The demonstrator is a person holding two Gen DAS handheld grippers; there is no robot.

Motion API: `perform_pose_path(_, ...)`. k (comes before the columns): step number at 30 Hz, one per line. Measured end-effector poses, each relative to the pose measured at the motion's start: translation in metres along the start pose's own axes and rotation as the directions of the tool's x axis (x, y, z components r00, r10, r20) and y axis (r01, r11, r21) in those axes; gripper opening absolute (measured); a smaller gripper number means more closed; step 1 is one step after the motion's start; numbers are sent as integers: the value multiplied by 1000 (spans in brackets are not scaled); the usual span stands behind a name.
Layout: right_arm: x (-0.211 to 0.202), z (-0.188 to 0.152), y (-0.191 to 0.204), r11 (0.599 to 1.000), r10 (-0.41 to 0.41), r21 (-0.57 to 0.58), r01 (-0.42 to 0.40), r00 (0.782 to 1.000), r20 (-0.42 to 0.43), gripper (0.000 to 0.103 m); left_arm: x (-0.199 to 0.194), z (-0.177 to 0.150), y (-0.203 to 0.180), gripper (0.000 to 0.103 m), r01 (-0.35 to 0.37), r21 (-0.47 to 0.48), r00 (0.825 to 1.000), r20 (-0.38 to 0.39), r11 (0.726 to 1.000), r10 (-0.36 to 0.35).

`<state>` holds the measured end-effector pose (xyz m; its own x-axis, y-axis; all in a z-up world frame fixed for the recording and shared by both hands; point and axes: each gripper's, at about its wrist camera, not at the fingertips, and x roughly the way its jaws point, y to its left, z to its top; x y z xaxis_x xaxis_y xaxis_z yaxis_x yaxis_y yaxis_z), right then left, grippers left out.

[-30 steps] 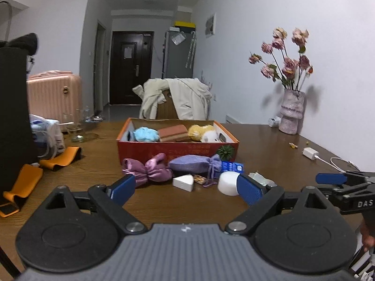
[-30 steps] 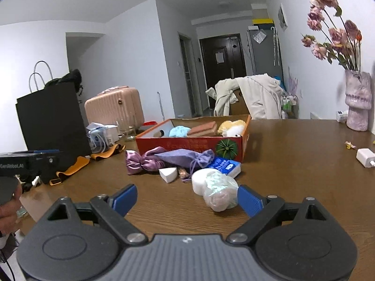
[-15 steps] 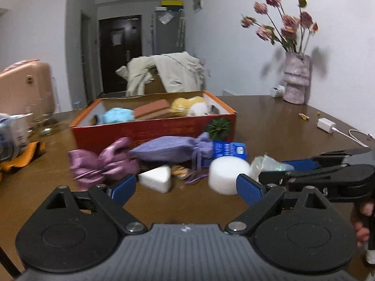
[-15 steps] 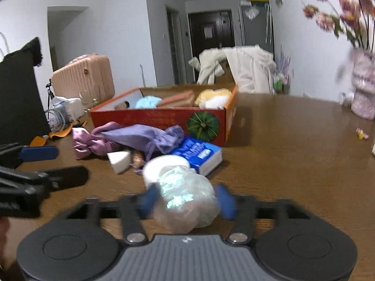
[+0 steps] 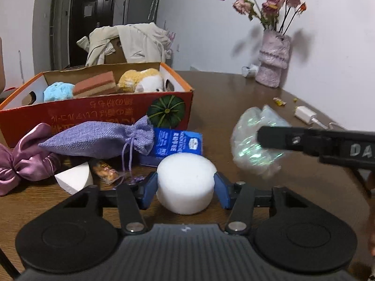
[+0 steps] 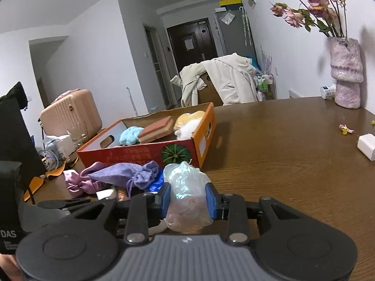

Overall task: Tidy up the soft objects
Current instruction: 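Close the right tool on the clear plastic bag while the left tool grips the white foam cylinder, then carry the bag and cylinder into the box and open both tools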

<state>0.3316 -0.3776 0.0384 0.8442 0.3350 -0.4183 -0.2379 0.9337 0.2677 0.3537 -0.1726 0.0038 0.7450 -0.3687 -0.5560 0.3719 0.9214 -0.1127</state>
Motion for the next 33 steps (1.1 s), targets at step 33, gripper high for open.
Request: perform_pose_path(33,96,102,127,976,201,-92,-199,979,22,32,-66,116,187,54,-158,-68,968,184,985,168)
